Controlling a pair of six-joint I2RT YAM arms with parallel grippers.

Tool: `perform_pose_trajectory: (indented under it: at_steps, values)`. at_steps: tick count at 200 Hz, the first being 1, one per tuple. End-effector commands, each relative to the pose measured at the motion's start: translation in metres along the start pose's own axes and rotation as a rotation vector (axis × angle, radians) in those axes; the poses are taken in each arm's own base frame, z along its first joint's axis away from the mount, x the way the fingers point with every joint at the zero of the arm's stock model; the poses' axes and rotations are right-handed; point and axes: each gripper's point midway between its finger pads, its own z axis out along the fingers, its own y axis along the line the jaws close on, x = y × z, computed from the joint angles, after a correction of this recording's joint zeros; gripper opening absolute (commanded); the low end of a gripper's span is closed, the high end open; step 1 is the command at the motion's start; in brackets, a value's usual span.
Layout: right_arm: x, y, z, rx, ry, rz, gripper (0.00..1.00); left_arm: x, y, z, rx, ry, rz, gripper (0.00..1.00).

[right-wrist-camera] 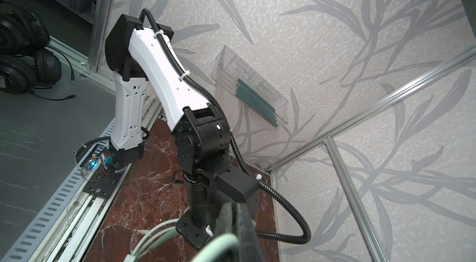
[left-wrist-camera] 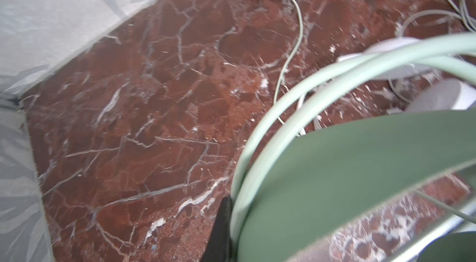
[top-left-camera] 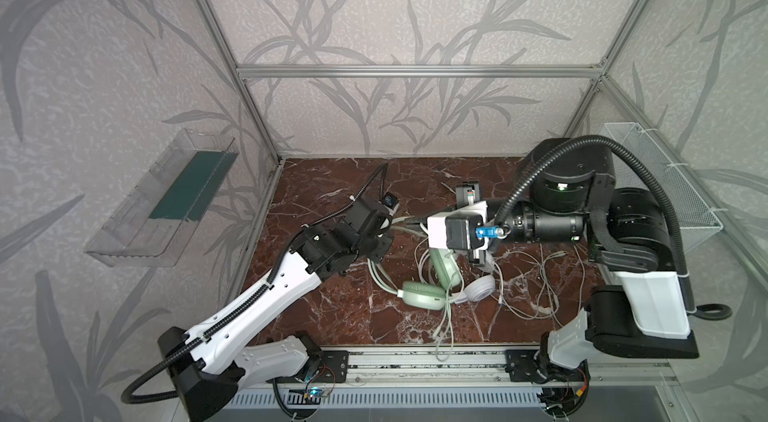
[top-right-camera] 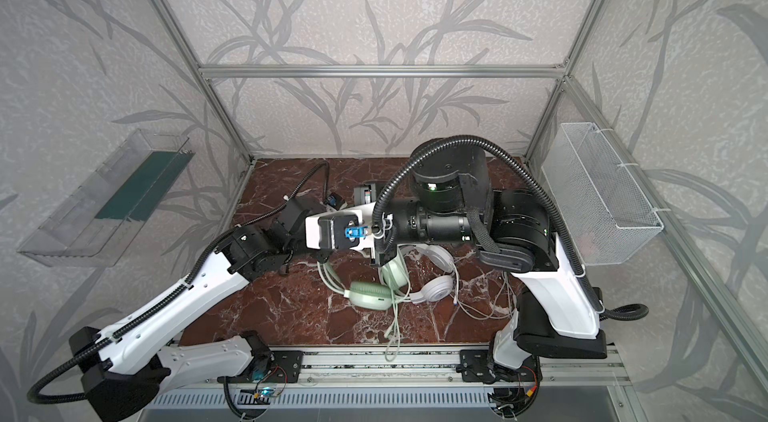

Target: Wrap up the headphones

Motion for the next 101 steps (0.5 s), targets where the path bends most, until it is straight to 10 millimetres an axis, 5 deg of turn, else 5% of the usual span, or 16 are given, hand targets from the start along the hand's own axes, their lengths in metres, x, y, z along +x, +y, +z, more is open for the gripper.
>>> perform_pose_trajectory:
  at_steps: [1, 46, 72, 101]
  values:
    - [0.004, 0.0, -0.015, -0.036, -0.028, 0.068, 0.0, -0.002, -0.005, -0.013, 0.052, -0.074, 0.026, 0.0]
    - [0.041, -0.034, -0.009, -0.024, -0.03, 0.244, 0.0, 0.003, -0.036, -0.034, 0.235, -0.107, 0.047, 0.0]
    - [0.04, -0.046, -0.023, -0.059, -0.113, 0.349, 0.0, 0.018, 0.025, -0.025, -0.126, -0.041, -0.01, 0.0]
    - [0.033, -0.042, -0.031, -0.073, -0.16, 0.379, 0.0, 0.036, 0.125, -0.056, -0.555, -0.03, -0.288, 0.0]
